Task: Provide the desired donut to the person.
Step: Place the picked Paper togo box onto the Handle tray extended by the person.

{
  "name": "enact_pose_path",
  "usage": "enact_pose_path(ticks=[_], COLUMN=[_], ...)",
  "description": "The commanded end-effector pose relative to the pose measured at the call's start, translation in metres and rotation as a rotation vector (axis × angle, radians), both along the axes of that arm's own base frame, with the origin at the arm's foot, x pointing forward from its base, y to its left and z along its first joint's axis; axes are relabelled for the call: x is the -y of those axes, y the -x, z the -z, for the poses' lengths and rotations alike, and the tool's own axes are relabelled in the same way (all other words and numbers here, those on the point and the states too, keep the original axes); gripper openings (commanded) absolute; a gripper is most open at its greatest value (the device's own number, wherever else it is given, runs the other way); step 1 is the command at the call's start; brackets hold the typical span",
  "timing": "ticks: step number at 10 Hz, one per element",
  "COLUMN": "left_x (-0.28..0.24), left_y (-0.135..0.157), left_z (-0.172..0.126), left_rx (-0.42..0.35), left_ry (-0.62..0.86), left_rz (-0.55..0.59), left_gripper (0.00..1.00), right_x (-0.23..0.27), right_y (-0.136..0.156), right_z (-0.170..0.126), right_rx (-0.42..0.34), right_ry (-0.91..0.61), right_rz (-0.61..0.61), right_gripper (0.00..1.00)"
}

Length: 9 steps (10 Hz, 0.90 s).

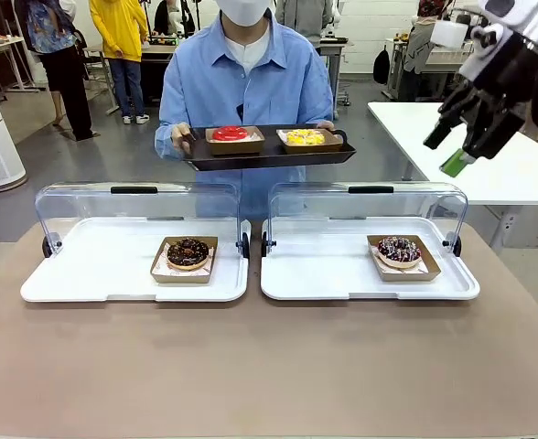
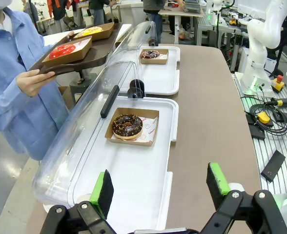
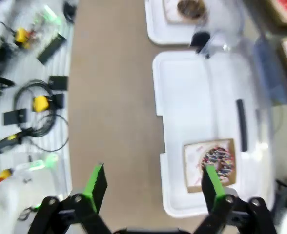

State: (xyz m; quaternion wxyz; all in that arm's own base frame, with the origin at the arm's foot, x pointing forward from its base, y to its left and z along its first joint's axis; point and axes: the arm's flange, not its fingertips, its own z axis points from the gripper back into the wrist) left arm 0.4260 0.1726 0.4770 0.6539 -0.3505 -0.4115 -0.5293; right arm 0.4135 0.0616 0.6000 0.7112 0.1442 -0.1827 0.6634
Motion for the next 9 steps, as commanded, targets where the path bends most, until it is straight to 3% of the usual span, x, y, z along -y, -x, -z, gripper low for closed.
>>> enact_pose_path(ticks=[1,3,4,9], left_x=[0.0013,0.0013,0.0013,0.0013], left_y=[0.0005,0.0005,0.0005,0.0005], left_z=[-0.0013,-0.0013,-0.0013,-0.0013], left_rx=[0.004,0.004,0.004,0.004], left_ry=[-0.002,-0.002,-0.002,-0.002], left_rz=[-0.014,-0.014,-0.014,-0.014], left_gripper=[1.00,1.00,1.00,1.00], right_x=[0.0059,0.0078,0.0064,0.0064], right_y=[-0.0115,-0.0130,-0.0108,-0.0108], right_z=[0.0258,0.0334,0.0256,0.0256], right_rx=[0.000,0.023,-0.014,-0.014], right_ry=[-0.011,0.061,0.002,0.002], right_rz=[0.021,0.077,0.034,0.034], right_gripper=[1.00,1.00,1.00,1.00])
